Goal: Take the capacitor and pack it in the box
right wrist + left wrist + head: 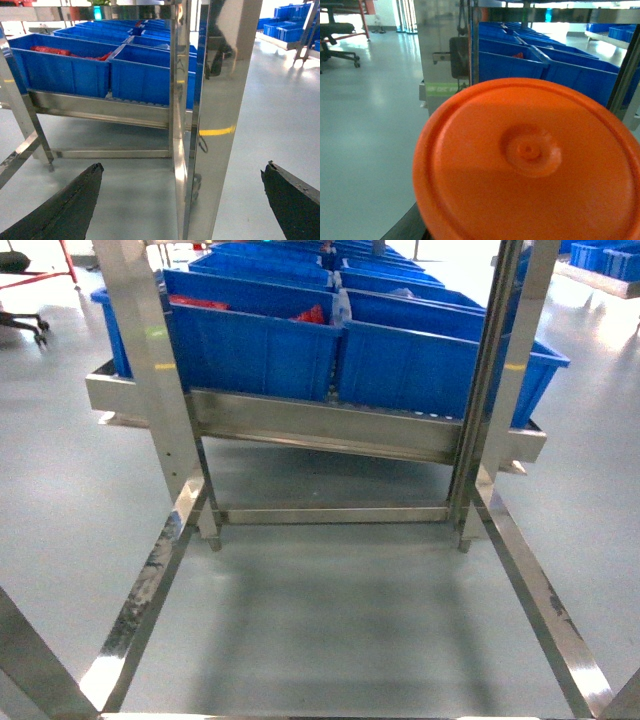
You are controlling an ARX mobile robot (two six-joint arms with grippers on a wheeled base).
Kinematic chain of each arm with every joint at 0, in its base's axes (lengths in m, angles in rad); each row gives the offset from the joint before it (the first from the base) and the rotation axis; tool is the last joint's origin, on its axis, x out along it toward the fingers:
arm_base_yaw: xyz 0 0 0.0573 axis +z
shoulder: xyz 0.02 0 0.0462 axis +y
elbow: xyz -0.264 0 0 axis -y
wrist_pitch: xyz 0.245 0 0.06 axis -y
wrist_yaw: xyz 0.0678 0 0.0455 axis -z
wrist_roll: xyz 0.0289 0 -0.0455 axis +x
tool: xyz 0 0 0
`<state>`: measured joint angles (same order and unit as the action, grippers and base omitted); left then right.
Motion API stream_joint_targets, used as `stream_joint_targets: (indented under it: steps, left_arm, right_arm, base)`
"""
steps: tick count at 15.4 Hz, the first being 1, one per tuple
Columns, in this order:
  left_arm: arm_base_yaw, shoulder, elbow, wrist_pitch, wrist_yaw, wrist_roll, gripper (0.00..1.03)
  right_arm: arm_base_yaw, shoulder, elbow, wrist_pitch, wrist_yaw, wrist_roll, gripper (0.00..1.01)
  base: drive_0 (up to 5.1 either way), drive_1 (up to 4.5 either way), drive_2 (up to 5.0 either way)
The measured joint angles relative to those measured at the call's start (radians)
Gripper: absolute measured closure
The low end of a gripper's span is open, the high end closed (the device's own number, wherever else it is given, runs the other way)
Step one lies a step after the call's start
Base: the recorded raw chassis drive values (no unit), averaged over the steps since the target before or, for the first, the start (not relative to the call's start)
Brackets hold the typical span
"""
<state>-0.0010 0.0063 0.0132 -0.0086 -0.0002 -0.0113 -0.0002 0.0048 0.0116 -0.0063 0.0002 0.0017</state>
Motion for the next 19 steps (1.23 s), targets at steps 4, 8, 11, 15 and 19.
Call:
stream_joint_targets:
  steps: [4, 8, 11, 15, 19]
  left_arm:
    - [0.0, 0.0, 0.0, 0.001, 0.0, 0.001, 0.59]
    - [0.0, 0.0, 0.0, 0.001, 0.0, 0.0, 0.59]
    - [0.0, 0.0, 0.0, 0.001, 0.0, 0.001, 0.59]
    - [0.0, 0.0, 0.0, 0.002, 0.002, 0.001, 0.59]
    - [0.0, 0.0, 0.0, 0.002, 0.001, 0.001, 0.59]
  right_arm:
    - [0.0, 0.0, 0.0, 0.001, 0.0, 0.001, 0.03]
    - [0.0, 0.0, 0.0, 0.001, 0.0, 0.001, 0.03]
    - [0.0, 0.0, 0.0, 0.001, 0.0, 0.001, 0.03]
    - [0.0, 0.0, 0.0, 0.001, 0.0, 0.001, 0.03]
    - [0.0, 0.0, 0.0, 0.002, 0.0, 0.001, 0.03]
  base:
    - [0.0, 0.0, 0.0]
    - [0.0, 0.0, 0.0]
    - [0.0, 0.0, 0.0]
    - [-3.2, 1.65, 1.7]
    - [-4.9, 2.58, 2.6]
